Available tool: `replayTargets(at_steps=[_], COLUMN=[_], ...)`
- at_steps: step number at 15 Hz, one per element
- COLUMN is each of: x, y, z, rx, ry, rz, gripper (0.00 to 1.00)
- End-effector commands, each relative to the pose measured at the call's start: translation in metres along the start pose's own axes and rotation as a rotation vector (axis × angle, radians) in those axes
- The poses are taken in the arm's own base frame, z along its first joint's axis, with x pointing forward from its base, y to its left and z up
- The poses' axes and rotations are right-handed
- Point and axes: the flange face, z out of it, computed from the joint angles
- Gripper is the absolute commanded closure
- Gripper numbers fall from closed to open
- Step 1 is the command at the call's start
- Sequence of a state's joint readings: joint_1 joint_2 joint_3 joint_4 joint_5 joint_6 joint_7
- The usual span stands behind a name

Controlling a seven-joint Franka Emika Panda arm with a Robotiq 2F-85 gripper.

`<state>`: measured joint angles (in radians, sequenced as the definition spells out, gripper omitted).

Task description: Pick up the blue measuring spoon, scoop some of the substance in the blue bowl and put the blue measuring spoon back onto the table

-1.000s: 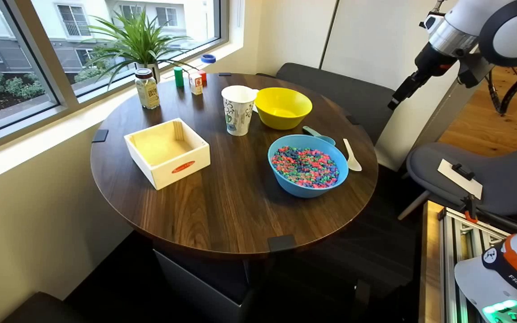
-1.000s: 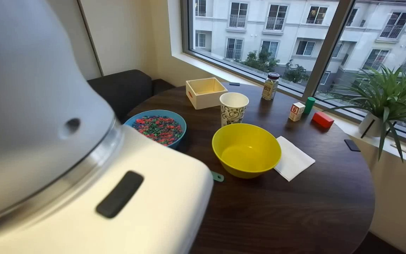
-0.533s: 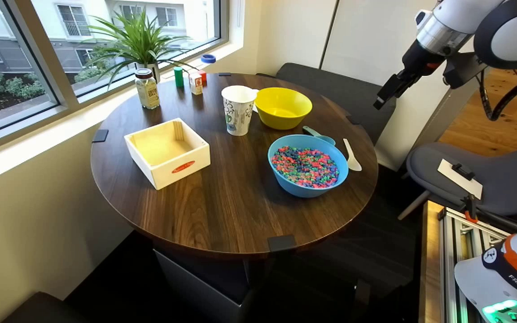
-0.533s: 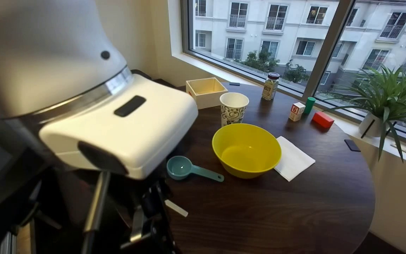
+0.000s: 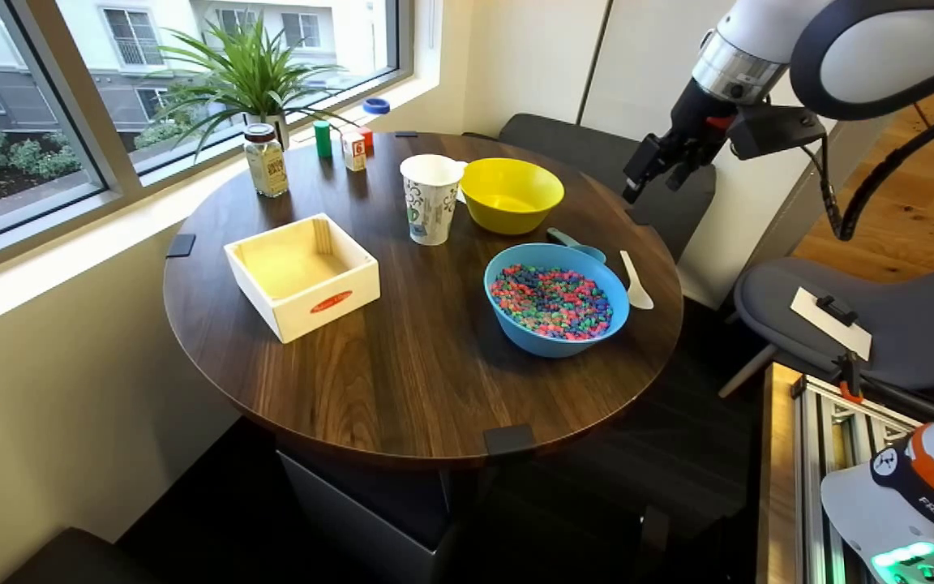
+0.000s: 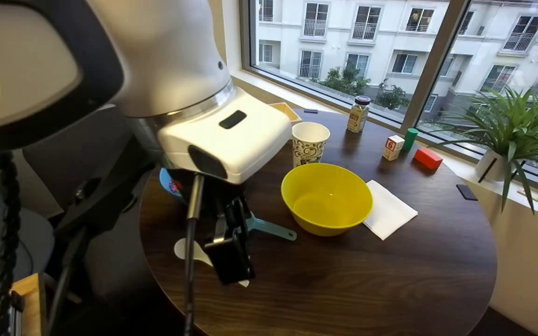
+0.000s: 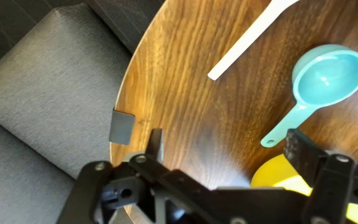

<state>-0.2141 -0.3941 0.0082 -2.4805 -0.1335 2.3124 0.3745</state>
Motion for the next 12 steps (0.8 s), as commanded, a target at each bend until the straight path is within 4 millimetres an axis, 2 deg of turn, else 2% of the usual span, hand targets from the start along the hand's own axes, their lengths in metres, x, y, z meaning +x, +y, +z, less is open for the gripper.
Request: replayTargets(at_steps=[1, 5, 12], x=[0.017, 0.018, 0.021], y=[-0.038, -0.068, -0.078], z=[0.016, 0.033, 0.058], rx=[0.014, -0.009, -0.003], ry=[-0.044, -0.075, -0.100], rz=[0.028, 0.039, 0.048], gripper=[0.00, 0.00, 0.00])
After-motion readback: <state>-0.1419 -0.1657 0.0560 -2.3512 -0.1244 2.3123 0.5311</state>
